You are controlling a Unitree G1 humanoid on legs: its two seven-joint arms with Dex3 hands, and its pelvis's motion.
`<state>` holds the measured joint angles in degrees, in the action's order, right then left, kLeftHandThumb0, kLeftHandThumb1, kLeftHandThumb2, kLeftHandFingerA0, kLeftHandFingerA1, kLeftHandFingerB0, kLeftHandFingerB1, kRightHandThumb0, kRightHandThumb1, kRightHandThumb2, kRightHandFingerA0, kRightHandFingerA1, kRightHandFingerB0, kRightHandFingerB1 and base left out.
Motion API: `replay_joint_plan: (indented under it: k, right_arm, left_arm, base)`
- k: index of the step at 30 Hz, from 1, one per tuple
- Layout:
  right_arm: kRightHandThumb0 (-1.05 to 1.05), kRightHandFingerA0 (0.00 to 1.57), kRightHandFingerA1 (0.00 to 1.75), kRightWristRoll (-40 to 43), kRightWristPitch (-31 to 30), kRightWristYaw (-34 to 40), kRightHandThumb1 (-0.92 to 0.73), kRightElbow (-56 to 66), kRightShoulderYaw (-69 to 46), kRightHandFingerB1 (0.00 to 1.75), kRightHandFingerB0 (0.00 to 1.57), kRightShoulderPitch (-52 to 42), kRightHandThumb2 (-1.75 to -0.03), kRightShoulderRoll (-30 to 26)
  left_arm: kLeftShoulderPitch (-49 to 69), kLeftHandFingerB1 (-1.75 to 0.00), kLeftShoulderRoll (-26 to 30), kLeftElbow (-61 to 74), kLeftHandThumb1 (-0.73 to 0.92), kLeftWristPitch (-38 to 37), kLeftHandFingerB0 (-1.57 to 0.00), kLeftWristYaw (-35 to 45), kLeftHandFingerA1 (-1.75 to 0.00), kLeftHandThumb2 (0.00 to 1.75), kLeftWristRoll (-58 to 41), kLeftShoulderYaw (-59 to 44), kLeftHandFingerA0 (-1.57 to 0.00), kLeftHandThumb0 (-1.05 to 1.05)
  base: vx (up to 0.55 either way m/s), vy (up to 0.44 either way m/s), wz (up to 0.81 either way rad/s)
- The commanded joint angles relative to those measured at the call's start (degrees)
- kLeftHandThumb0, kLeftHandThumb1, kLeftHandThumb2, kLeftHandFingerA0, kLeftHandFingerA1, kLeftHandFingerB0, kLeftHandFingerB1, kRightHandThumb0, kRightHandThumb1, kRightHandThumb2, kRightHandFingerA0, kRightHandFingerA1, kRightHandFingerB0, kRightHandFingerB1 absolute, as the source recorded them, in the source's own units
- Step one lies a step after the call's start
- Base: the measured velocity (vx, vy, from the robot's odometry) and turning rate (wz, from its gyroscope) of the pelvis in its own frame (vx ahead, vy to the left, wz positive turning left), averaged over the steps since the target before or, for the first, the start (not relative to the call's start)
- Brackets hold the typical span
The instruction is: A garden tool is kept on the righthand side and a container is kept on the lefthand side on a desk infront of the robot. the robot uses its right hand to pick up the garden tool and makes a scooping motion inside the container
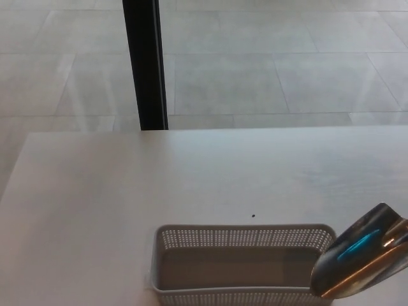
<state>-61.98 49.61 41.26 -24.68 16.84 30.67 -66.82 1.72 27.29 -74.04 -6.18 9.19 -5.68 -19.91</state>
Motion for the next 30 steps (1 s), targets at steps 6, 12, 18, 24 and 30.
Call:
replay_joint_plan:
  k: [6,12,18,24,30]
  right_arm:
    - [-0.23,0.89,1.72,5.8,-8.6,-11.5,-0.51,3.3,-4.6,1.39,0.76,-2.4,-0.68,5.1]
    - [-0.18,0.84,1.75,8.8,-10.8,-17.3,-0.51,1.9,-6.5,1.55,0.70,-0.9,-0.83,7.6]
    - [-0.22,0.86,1.69,6.5,-11.5,-17.0,-0.56,-4.3,-5.3,1.37,0.80,2.2,-0.77,8.7]
    - [-0.24,0.86,1.72,5.3,-11.7,-17.3,-0.59,-7.3,-3.9,1.40,0.78,2.0,-0.74,8.1]
    - [-0.21,0.86,1.74,4.9,-11.4,-18.5,-0.54,-7.2,-2.0,1.43,0.76,2.2,-0.73,7.5]
  left_arm:
    - [0.3,-0.48,0.4,-0.1,0.59,-0.6,-0.61,0.3,-0.74,0.57,-0.6,-0.3,-0.69,-0.51]
    - [0.9,-0.49,0.1,0.3,0.60,-1.4,-0.62,0.0,-0.77,0.58,-0.2,0.1,-0.68,-0.55]
    - [1.3,-0.48,0.1,-0.2,0.61,-1.8,-0.62,0.1,-0.76,0.58,0.5,0.7,-0.68,-0.56]
    - [1.3,-0.50,0.0,0.7,0.61,-1.5,-0.63,0.8,-0.85,0.58,-0.3,0.5,-0.70,-0.55]
    - [0.6,-0.49,0.2,0.2,0.60,-1.1,-0.63,0.2,-0.79,0.58,0.1,0.7,-0.69,-0.56]
  base:
    - [0.00,0.000,0.00]
    - [0.00,0.000,0.00]
    - [0.00,0.000,0.00]
    - [0.00,0.000,0.00]
    - [0.00,0.000,0.00]
